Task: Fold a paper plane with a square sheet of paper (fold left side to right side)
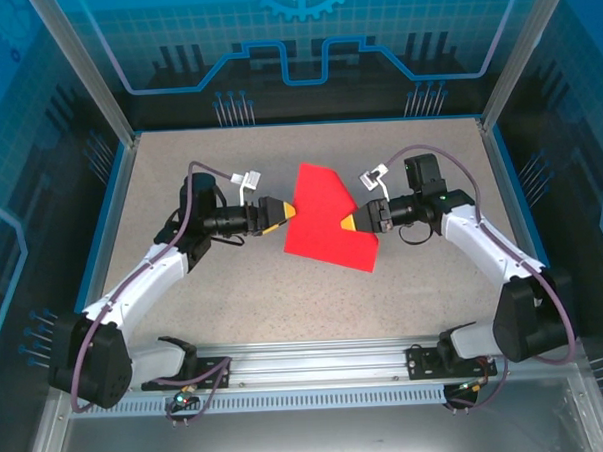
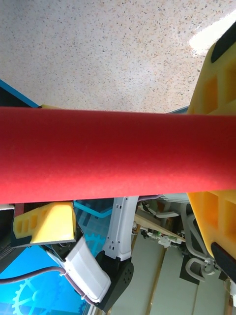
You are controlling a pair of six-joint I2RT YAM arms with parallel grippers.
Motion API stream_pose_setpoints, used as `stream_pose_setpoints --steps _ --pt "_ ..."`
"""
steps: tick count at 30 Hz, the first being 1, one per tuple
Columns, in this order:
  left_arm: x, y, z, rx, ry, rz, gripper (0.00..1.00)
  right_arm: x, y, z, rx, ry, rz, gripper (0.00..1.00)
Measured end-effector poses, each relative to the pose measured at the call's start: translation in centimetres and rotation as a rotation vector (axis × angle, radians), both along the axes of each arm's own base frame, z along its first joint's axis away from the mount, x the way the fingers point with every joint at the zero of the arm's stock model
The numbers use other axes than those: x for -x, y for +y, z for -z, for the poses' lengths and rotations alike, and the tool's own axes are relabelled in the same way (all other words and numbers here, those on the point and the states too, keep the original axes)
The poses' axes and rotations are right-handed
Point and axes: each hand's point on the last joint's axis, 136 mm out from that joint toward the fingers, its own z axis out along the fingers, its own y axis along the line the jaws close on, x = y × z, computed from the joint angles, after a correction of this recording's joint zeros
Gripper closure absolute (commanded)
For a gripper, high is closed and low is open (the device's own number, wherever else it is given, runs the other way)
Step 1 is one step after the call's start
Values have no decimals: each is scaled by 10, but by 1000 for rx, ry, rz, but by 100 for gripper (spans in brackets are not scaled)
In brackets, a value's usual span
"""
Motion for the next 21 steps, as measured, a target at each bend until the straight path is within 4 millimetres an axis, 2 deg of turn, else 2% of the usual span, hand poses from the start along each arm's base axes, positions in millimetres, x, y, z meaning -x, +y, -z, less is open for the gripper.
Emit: stream_pose_setpoints --steps 5,8,11,13,14,15,16,20,21 --pt "3 -5 -3 8 -6 15 28 0 1 1 1 6 -3 74" --pt "5 -8 -3 9 -6 25 40 1 3 2 2 9 -12 74" --pt "7 -9 -3 9 -9 32 62 1 6 4 5 18 -20 73" --pt "6 -10 -3 8 -7 34 84 0 7 6 7 24 -21 71" --pt "7 -10 -3 6 -4 35 92 0 6 7 10 27 -18 69" --pt "7 -10 -2 2 -6 35 99 -1 6 8 15 28 -15 65" --pt "7 -10 0 -4 -6 35 100 -2 6 10 23 27 -8 58" --pt "5 -7 12 -43 32 7 100 -13 -3 23 106 36 70 26" --pt "3 -6 17 -57 44 -5 100 -19 -9 29 146 39 108 22"
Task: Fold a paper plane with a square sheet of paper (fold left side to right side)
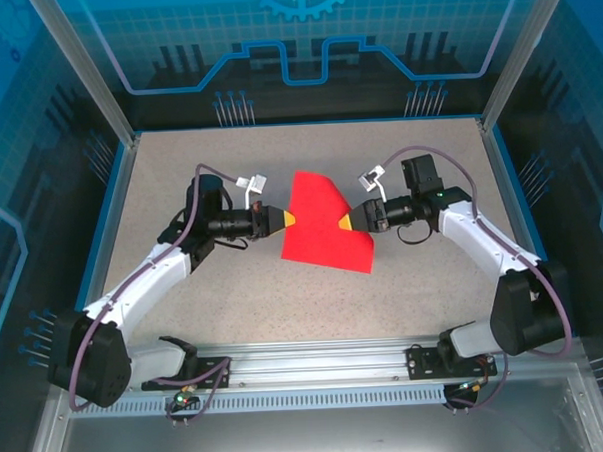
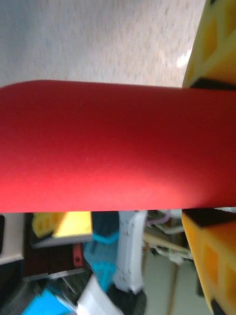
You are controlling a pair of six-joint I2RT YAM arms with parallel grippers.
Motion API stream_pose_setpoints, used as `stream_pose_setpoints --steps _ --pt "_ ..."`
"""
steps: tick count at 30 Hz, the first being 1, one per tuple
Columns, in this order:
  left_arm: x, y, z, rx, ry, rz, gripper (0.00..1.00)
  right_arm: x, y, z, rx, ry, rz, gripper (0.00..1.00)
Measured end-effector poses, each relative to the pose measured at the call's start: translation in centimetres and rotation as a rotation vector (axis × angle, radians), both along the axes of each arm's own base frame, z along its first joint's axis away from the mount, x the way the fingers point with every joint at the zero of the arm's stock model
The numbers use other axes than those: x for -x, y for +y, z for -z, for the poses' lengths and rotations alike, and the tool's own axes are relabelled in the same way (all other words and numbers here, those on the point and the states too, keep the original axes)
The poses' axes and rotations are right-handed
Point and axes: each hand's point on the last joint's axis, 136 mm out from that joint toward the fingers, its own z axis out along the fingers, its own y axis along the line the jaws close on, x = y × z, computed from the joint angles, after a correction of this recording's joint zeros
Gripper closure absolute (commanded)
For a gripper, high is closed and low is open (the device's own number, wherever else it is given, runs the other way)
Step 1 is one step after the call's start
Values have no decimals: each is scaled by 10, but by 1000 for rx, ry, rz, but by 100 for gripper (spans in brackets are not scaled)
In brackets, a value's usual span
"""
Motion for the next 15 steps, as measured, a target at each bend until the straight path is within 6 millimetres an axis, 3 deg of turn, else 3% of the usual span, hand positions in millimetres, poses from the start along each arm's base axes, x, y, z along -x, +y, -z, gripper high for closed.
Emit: stream_pose_setpoints --steps 3,8,11,15 --pt "-7 3 24 -44 55 -40 100 -18 -23 22 133 13 131 14" --pt "-10 7 101 -164 244 -89 100 -30 -56 58 339 42 297 13" --pt "-6 6 140 -243 337 -98 100 -28 -67 80 417 83 352 14" --pt "0 7 172 -327 402 -102 100 -21 -64 104 475 140 367 27"
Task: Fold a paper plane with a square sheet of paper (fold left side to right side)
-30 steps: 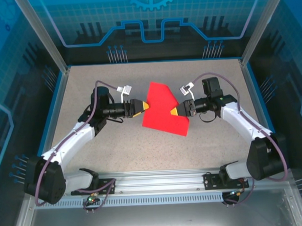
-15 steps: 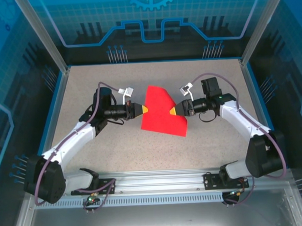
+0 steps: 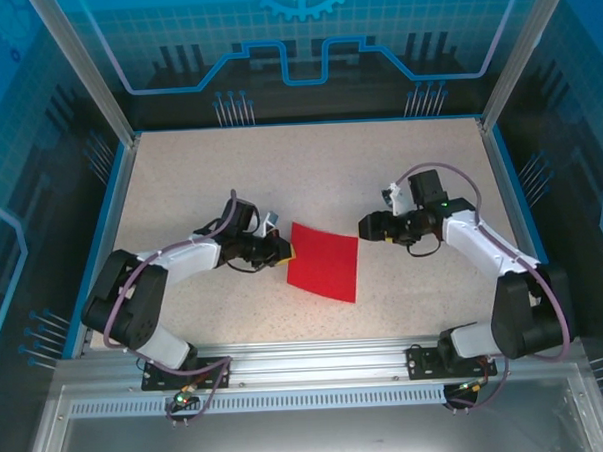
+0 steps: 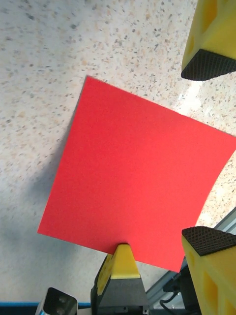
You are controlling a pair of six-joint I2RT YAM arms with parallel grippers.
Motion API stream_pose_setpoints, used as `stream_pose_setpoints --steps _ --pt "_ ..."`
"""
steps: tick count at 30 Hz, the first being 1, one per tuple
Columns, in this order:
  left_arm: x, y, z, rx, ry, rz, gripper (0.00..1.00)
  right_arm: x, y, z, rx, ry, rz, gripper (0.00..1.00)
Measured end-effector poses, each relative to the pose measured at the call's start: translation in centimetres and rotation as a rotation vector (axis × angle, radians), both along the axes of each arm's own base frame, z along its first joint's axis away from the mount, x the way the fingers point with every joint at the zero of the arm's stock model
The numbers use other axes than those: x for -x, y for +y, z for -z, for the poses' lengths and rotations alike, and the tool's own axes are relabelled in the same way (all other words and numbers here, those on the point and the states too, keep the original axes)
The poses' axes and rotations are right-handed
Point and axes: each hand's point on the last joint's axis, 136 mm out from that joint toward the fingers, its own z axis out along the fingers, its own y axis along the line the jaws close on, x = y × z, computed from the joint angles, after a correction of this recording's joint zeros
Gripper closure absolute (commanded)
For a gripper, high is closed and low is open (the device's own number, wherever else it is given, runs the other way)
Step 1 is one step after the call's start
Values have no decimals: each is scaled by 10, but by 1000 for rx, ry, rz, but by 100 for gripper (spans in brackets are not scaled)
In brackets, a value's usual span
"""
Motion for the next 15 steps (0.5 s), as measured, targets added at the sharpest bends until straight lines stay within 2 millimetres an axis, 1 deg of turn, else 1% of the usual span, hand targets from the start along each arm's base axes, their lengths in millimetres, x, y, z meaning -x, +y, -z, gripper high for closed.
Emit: stream_pose_setpoints --steps 2,6,10,15 --pt "2 3 9 -31 20 -8 100 -2 8 7 2 12 -7 32" --pt "2 9 15 -71 34 -25 100 -3 30 28 10 54 -34 35" --pt "4 13 14 -95 36 -34 100 -3 49 54 41 114 -64 39" --pt "5 17 9 -121 23 -50 100 -17 59 77 80 150 -53 40"
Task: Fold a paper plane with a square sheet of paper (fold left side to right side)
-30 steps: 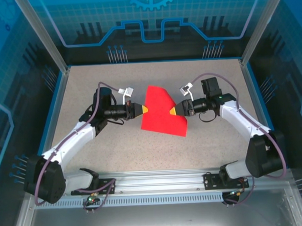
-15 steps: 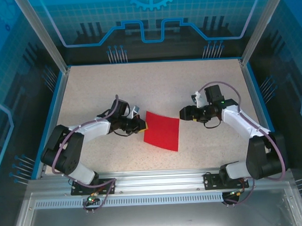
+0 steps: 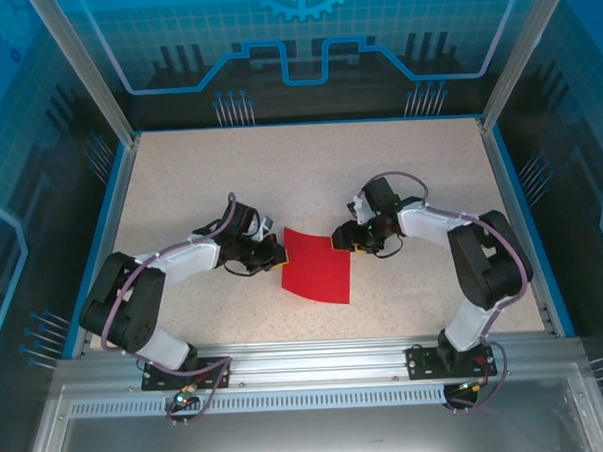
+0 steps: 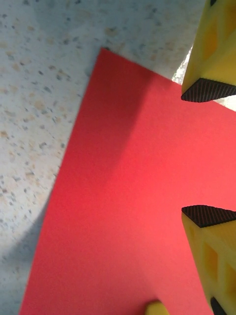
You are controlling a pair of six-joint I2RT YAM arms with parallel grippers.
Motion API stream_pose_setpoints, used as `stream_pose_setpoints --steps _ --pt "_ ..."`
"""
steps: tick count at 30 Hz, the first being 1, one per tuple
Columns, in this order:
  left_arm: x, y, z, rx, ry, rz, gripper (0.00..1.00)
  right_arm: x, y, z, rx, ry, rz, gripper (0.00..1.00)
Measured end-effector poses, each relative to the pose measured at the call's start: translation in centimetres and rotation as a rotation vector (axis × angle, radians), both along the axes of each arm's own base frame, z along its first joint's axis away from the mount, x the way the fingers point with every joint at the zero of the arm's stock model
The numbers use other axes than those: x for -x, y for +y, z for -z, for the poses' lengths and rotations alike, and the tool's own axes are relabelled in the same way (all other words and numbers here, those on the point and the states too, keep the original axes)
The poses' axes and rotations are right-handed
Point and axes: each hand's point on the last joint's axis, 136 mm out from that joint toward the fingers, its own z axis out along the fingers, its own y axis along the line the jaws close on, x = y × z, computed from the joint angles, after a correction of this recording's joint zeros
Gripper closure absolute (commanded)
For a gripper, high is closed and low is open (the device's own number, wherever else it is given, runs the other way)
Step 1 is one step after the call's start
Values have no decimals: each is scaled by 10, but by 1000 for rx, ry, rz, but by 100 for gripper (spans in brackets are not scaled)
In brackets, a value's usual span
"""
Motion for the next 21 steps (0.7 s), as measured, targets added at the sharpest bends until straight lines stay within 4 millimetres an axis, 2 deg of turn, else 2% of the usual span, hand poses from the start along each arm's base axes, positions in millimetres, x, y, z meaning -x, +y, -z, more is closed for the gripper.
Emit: stream_pose_setpoints --steps 3,8,18,21 --pt "1 3 -3 -17 -10 -10 100 -7 5 8 15 7 -3 40" --pt "0 6 -7 -31 -21 -24 100 -13 16 8 10 -10 -22 39" --pt "-2 9 -4 -56 -20 -48 100 -15 16 7 7 -17 -23 40" --pt "-1 9 -3 -58 -14 -58 100 -15 16 7 7 -17 -24 44"
